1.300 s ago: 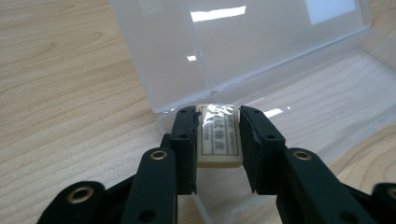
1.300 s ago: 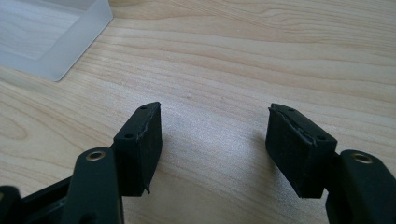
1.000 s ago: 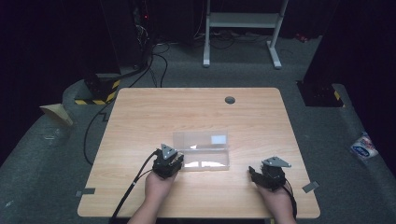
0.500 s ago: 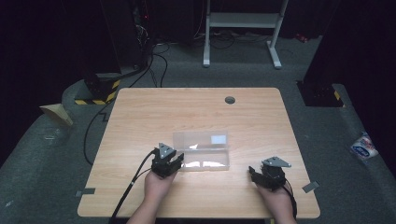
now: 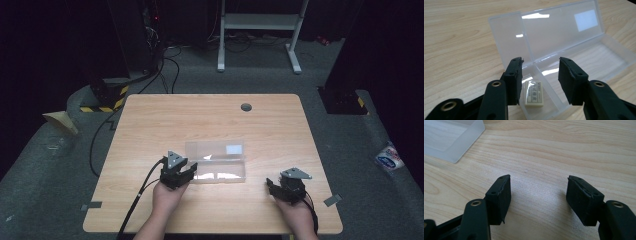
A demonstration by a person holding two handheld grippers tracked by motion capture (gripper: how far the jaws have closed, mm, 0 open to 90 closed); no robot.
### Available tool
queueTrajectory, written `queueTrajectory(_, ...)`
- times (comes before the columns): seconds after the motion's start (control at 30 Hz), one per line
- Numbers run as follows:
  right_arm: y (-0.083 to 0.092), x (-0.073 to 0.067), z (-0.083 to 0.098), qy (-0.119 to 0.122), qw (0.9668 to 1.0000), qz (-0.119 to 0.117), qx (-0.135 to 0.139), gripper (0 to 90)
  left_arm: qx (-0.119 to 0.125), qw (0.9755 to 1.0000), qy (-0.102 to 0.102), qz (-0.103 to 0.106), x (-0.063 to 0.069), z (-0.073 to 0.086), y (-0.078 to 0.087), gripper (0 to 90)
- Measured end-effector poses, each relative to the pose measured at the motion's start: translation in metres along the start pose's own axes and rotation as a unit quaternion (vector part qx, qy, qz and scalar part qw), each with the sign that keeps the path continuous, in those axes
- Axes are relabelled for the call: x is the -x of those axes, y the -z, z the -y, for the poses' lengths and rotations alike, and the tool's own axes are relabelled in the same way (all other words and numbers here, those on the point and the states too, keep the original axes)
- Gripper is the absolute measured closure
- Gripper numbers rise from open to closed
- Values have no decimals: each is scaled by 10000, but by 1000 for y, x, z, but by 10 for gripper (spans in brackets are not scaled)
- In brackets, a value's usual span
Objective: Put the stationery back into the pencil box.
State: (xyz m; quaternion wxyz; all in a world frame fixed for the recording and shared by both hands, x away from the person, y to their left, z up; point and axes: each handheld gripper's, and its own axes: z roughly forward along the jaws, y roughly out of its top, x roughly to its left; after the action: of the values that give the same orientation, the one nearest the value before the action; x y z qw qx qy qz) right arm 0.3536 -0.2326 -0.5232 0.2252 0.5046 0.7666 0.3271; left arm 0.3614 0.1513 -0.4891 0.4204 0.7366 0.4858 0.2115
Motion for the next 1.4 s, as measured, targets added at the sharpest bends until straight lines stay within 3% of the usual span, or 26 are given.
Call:
queueTrajectory(0.2, 0, -1, 0, -8, 10000, 1, 5, 363, -19, 9999, -41, 113, -4, 2, 6, 491)
queueTrajectory(0.43, 0, -1, 0, -10, 10000, -1, 5, 363, 64, 9999, -114, 65, -10, 10, 16, 408)
queueTrajectory(0.83, 0, -1, 0, -9, 10000, 1, 5, 363, 30, 10000, 21, 30, -45, 30, 44, 320)
queueTrajectory(0.87, 0, -1, 0, -9, 10000, 1, 5, 363, -49, 10000, 19, -13, -54, 36, 48, 306)
queueTrajectory(0.9, 0, -1, 0, -9, 10000, 1, 5, 363, -49, 10000, 19, -13, -54, 36, 48, 292)
queueTrajectory(0.97, 0, -1, 0, -10, 10000, 1, 5, 363, -312, 9995, 12, -68, -66, 46, 51, 247)
queueTrajectory(1.03, 0, -1, 0, -11, 10000, 0, 4, 363, -559, 9977, -181, -332, -75, 59, 56, 198)
queueTrajectory(1.17, 0, -1, 0, -11, 10000, -1, 5, 363, -834, 9950, -256, -476, -90, 77, 68, 174)
queueTrajectory(1.23, 0, -1, 0, -10, 10000, -1, 5, 363, -918, 9946, -216, -424, -92, 81, 70, 163)
queueTrajectory(1.3, 0, -1, 0, -9, 10000, 0, 6, 363, -853, 9949, -280, -450, -91, 87, 74, 138)
queueTrajectory(1.4, 0, -1, 0, -9, 10000, 0, 7, 363, -735, 9955, -161, -569, -86, 91, 77, 140)
